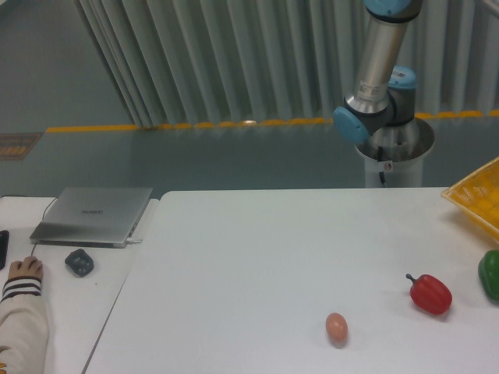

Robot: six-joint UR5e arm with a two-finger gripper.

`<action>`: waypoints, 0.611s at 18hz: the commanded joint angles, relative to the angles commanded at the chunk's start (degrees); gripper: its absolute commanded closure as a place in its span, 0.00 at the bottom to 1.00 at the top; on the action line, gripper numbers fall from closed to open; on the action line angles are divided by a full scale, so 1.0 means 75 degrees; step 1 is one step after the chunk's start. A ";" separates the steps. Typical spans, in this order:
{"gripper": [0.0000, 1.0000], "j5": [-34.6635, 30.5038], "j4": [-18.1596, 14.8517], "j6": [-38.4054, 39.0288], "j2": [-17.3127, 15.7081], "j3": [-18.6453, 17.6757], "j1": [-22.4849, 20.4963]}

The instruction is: Place the triangular bread on the table

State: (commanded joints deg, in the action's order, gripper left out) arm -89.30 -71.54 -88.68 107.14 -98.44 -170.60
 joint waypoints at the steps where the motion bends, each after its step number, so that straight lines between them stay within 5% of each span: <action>1: 0.54 -0.0011 0.0000 0.0000 0.0000 -0.0012 0.0012; 7: 0.97 0.0000 0.0035 -0.0023 0.0000 -0.0024 -0.0012; 11: 1.00 -0.0023 0.0024 -0.0140 -0.0070 0.0035 -0.0047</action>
State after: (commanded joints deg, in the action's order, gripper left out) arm -89.47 -71.37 -89.73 106.61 -98.18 -170.95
